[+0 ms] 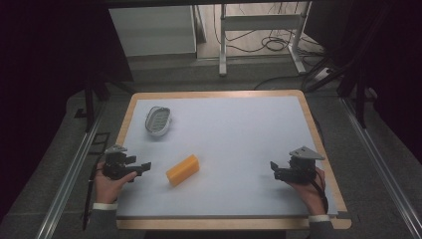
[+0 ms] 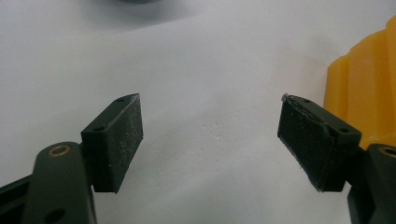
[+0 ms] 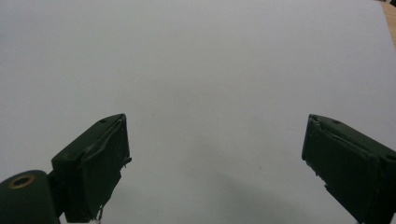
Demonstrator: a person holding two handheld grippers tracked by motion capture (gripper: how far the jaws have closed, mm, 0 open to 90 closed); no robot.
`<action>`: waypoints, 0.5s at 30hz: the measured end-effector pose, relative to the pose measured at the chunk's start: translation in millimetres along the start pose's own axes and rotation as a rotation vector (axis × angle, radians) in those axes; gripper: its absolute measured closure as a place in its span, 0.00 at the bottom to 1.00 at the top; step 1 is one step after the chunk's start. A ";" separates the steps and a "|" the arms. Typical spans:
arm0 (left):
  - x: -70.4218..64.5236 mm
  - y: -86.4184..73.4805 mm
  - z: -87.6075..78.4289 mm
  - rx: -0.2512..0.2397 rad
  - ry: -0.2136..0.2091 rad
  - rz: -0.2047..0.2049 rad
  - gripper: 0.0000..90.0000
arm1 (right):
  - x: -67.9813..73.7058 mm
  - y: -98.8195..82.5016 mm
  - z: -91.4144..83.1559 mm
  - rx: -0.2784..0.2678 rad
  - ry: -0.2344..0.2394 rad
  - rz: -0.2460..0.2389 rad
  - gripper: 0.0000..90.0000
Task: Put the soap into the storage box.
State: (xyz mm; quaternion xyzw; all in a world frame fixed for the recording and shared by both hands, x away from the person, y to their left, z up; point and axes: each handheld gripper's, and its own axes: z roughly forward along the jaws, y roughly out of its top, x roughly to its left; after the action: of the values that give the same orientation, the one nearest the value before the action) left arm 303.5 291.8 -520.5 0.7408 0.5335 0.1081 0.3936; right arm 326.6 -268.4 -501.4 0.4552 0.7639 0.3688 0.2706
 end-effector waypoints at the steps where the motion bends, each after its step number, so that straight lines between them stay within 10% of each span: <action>1: 0.7 0.4 -0.6 -0.001 0.001 0.002 0.25 | -1.1 -0.9 -1.1 -0.003 -0.002 -0.004 0.09; 15: 0.2 1.5 0.0 0.002 0.028 0.014 0.24 | -5.0 -8.0 -3.5 0.016 -0.009 -0.014 0.10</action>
State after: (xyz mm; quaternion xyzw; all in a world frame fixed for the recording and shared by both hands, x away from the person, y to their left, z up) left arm 304.7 291.8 -519.5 0.7432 0.5339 0.1207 0.3847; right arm 322.3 -276.6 -505.4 0.4536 0.7689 0.3585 0.2730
